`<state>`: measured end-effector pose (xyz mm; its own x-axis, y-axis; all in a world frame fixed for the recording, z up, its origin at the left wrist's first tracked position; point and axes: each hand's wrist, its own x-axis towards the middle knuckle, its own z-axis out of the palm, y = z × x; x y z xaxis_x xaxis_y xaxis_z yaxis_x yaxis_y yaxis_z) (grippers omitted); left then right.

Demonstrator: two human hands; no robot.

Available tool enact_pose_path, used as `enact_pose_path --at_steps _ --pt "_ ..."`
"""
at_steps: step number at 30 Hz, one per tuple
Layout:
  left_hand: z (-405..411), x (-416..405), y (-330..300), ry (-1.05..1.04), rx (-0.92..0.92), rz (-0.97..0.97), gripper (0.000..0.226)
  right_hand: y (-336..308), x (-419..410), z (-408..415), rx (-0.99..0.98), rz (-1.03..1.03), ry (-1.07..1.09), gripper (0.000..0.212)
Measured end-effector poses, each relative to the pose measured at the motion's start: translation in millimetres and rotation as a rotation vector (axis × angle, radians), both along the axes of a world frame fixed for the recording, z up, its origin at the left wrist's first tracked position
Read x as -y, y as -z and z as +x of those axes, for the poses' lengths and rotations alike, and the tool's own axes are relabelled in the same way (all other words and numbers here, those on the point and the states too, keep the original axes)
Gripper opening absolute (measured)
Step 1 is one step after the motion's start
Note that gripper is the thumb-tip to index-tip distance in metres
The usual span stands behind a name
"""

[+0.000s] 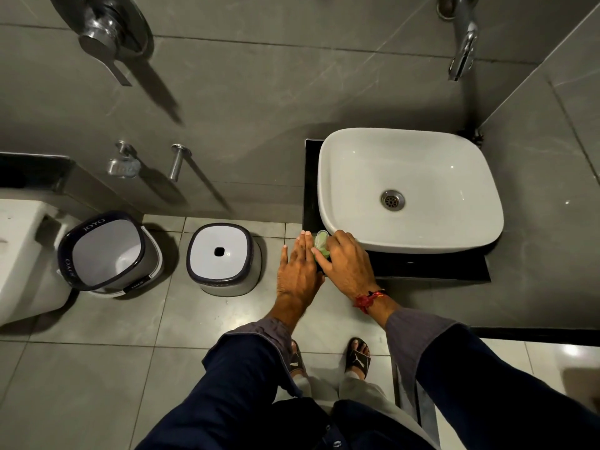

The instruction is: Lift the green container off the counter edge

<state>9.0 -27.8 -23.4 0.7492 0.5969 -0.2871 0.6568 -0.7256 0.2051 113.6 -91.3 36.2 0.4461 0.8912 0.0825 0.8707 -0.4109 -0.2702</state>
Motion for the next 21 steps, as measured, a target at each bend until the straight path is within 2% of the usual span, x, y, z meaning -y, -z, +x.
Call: enact_pose_path --at_steps 4,8,12,21 --pt "-1 -2 -2 -0.029 0.04 -0.049 0.096 10 12 0 -0.278 -0.013 0.151 0.037" --pt "-2 -7 0 -0.02 0.064 -0.074 0.096 19 11 0 -0.45 -0.044 0.143 0.05" --pt "0 -12 -2 -0.067 0.099 -0.153 0.092 24 1 -4 -0.44 -0.059 0.163 0.035" --pt "4 -23 -9 -0.117 0.146 -0.165 0.096 24 -19 -3 -0.483 -0.081 0.173 0.032"
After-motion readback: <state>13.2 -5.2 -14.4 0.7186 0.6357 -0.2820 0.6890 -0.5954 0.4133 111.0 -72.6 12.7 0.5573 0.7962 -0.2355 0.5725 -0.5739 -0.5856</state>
